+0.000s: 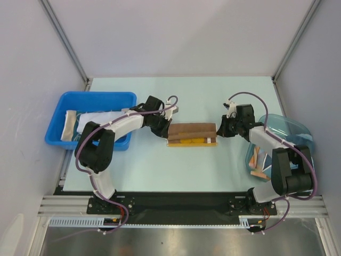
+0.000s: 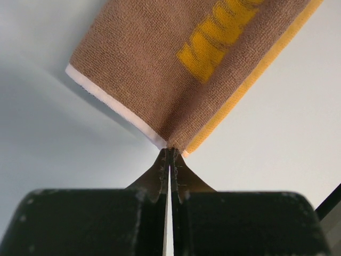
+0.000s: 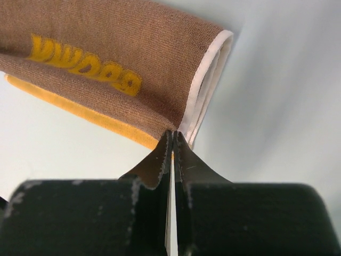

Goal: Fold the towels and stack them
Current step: Fold the towel

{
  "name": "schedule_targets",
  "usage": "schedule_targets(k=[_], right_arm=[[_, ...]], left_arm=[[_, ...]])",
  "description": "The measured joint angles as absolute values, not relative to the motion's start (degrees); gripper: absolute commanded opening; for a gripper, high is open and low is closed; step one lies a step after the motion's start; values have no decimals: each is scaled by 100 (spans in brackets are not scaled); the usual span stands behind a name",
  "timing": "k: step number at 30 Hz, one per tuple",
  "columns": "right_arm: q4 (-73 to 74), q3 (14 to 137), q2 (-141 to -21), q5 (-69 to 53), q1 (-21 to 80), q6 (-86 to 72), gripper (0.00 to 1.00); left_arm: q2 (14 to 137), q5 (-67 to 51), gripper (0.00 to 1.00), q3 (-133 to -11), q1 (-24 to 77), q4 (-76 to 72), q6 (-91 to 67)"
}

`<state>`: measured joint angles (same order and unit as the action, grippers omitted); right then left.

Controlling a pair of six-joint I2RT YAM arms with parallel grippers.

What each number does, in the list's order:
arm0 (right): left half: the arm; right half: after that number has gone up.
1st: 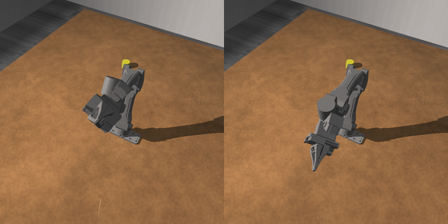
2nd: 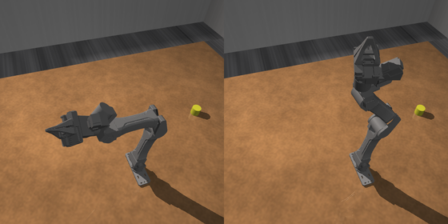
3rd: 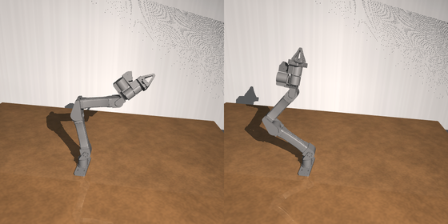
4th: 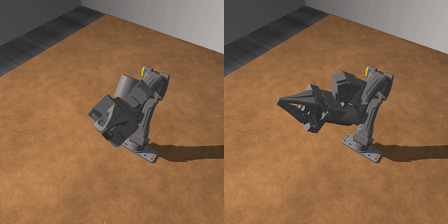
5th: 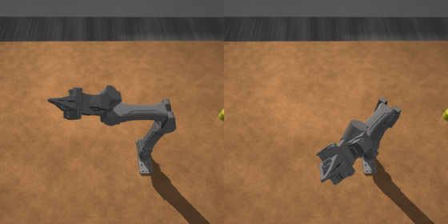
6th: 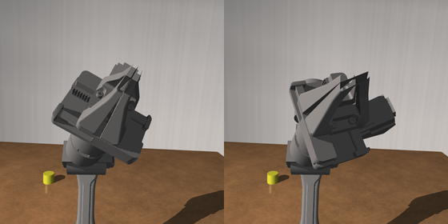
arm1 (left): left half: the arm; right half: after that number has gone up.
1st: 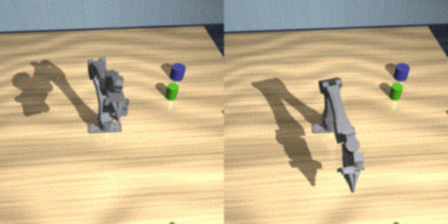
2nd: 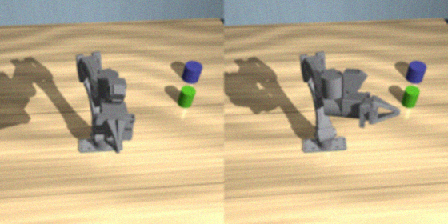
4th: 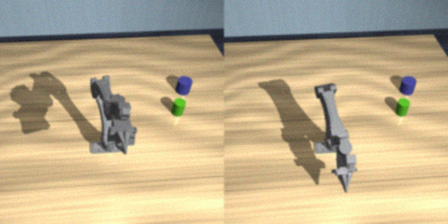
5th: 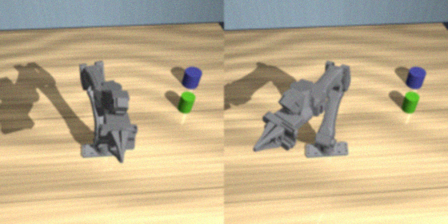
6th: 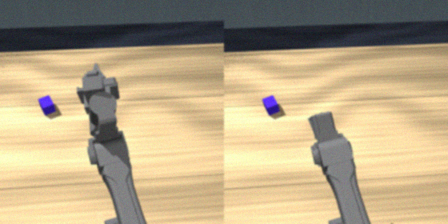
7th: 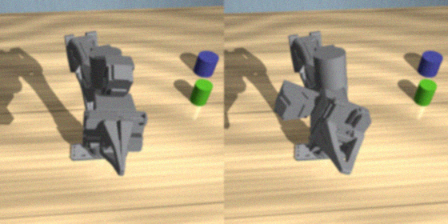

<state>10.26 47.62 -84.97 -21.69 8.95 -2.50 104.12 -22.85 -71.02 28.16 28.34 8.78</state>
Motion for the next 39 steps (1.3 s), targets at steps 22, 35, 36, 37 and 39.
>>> schedule_targets(k=[22,35,36,37,39], right_arm=[[2171,5131,-8475,-1745,978,-773,36],[2458,5865,-9091,-1297,1680,-1376,32],[2462,5837,-9137,-1236,1682,-1398,31],[2460,5795,-9166,-1181,1678,-1424,31],[2451,5701,-9209,-1087,1678,-1444,30]], left_arm=[[10298,-2311,38,-7006,3006,3295,843],[9810,-2073,44,-6635,3011,2685,-314],[9813,-2062,41,-6510,3009,2598,-436],[9815,-2053,37,-6392,3009,2532,-567],[9839,-2056,34,-6219,3011,2414,-788]])
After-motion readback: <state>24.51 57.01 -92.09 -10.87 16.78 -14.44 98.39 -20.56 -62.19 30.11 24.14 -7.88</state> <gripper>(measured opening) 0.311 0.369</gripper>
